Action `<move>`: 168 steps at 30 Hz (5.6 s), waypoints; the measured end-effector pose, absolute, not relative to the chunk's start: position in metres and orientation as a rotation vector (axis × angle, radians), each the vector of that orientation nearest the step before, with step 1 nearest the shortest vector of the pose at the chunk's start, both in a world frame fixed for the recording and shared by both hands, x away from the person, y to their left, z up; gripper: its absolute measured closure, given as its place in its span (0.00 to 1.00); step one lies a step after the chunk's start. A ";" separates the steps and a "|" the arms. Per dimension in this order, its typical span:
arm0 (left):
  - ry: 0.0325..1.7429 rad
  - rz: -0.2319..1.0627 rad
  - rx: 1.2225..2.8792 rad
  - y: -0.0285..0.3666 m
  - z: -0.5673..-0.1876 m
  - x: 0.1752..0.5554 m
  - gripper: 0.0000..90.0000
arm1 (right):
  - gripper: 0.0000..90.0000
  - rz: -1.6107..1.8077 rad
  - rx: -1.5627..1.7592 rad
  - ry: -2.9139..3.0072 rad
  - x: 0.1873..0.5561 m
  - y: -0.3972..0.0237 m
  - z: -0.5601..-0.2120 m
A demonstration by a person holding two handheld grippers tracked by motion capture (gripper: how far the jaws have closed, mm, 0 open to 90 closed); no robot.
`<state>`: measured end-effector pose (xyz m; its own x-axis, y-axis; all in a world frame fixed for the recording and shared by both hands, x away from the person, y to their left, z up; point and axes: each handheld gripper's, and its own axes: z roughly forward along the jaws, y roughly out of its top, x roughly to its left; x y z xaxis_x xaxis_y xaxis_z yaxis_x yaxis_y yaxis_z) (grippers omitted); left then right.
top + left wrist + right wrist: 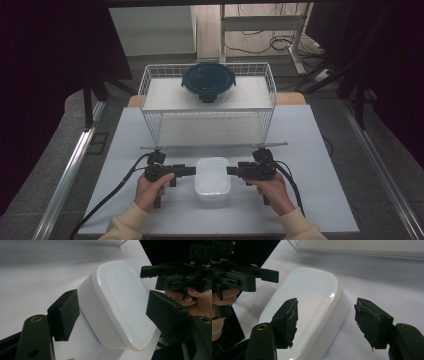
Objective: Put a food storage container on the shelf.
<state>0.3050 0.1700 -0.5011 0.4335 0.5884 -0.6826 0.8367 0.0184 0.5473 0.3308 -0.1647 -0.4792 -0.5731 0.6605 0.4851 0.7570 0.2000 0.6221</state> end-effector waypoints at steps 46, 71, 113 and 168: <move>1.238 -0.448 1.601 0.167 -0.511 0.294 0.85 | 0.84 -1.292 -1.379 -2.081 0.324 -0.173 -0.489; 1.097 -0.294 1.630 0.179 -0.461 0.285 0.90 | 0.88 -1.479 -1.250 -2.215 0.314 -0.165 -0.442; 0.895 -0.011 1.608 0.191 -0.292 0.323 0.88 | 0.89 -1.777 -1.025 -2.448 0.340 -0.150 -0.264; 1.144 -0.219 1.489 0.198 -0.257 0.465 0.83 | 0.78 -1.582 -1.282 -2.177 0.490 -0.140 -0.231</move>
<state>0.4653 0.1977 -0.2571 0.5008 0.5170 -0.6942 0.7364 0.1671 0.6556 0.4904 -0.1396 -0.2315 -0.6195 0.5392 0.5705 0.7092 0.0729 0.7012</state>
